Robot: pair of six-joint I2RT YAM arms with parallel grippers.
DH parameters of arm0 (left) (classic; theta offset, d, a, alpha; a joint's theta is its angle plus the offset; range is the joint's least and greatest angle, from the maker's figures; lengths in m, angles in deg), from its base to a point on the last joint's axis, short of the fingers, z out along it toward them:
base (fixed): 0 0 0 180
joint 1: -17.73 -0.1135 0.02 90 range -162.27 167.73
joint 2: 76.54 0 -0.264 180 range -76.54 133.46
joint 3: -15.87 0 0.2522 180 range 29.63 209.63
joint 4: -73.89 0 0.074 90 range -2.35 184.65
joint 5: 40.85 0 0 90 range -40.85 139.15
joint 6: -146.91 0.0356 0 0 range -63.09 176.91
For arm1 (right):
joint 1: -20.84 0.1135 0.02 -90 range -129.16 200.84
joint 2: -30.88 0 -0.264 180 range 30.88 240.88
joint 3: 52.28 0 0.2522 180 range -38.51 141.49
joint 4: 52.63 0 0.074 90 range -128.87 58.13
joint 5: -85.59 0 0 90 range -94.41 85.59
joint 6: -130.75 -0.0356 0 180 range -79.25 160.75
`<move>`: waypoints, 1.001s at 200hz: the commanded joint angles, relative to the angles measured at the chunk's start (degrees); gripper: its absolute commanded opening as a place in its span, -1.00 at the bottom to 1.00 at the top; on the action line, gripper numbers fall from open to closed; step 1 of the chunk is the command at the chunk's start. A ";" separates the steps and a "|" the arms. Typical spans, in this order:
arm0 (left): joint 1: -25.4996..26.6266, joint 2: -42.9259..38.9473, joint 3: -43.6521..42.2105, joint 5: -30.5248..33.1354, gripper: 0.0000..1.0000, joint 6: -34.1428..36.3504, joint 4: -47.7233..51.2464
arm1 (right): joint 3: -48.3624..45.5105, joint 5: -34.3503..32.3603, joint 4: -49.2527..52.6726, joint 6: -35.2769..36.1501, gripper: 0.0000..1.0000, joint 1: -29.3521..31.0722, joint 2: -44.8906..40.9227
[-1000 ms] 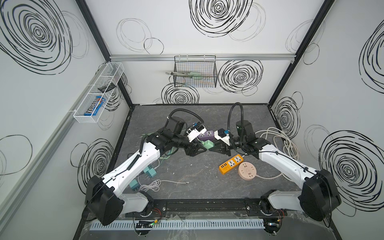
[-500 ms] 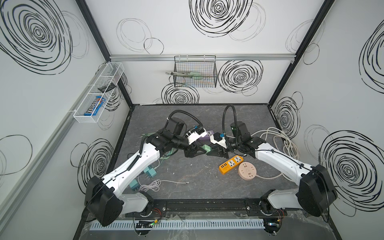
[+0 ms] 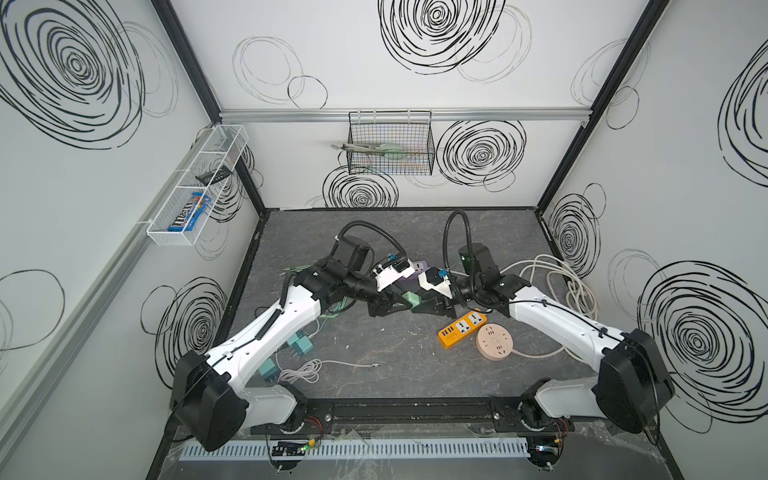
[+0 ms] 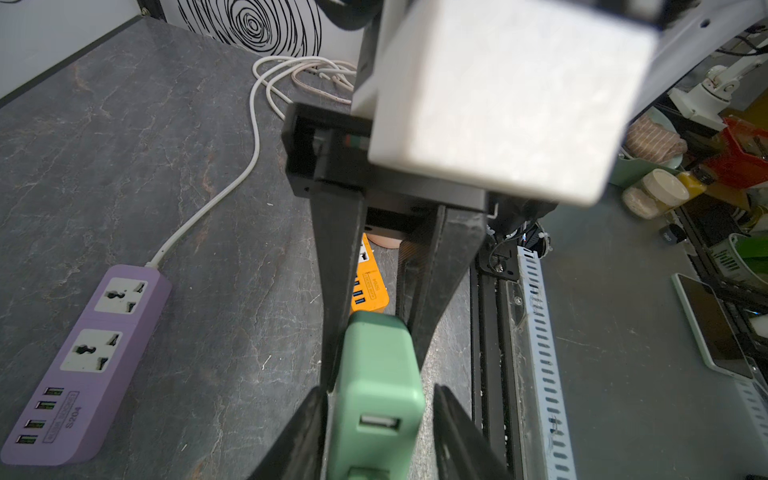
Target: Insert the plug
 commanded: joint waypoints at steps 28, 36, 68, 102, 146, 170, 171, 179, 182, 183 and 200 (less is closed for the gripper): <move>-0.32 0.84 0.28 -0.82 -0.22 2.51 0.87 | 3.25 2.05 -0.73 2.28 -0.72 0.27 -0.31; -0.32 0.94 0.50 -1.56 -0.29 2.60 0.96 | 3.28 2.18 -0.71 2.28 -0.72 0.30 -0.25; -0.32 1.02 0.89 -2.79 -0.58 2.81 1.23 | 3.21 2.72 -0.66 2.25 -0.71 0.30 0.02; -0.41 0.29 1.46 0.57 -1.00 -3.14 -3.84 | 1.75 2.85 -4.66 -1.56 -0.01 -0.94 -0.77; 1.99 0.37 12.41 21.25 -1.00 -19.38 -9.04 | -8.37 -17.30 -30.93 -20.56 0.95 -2.58 -5.36; 7.02 2.14 21.20 33.86 -1.00 -24.24 -9.30 | -9.04 -27.41 -37.97 -32.63 0.95 -2.69 -3.32; 7.22 2.24 21.55 34.16 -1.00 -24.42 -9.35 | -8.98 -27.60 -38.13 -33.03 0.95 -2.69 -3.20; 8.86 3.08 24.22 37.66 -1.00 -26.14 -9.65 | -8.40 -27.16 -39.10 -35.57 0.95 -2.65 -1.54; 9.42 3.39 25.25 38.48 -1.00 -26.77 -9.81 | -7.99 -26.49 -39.28 -36.45 0.95 -2.60 -0.97; 9.56 3.52 25.42 38.72 -1.00 -26.96 -9.83 | -7.99 -26.04 -39.39 -36.65 0.95 -2.60 -0.75; 11.62 5.80 31.40 41.10 -1.00 -30.89 -10.49 | -6.60 -23.36 -42.68 -42.05 0.95 -1.63 2.79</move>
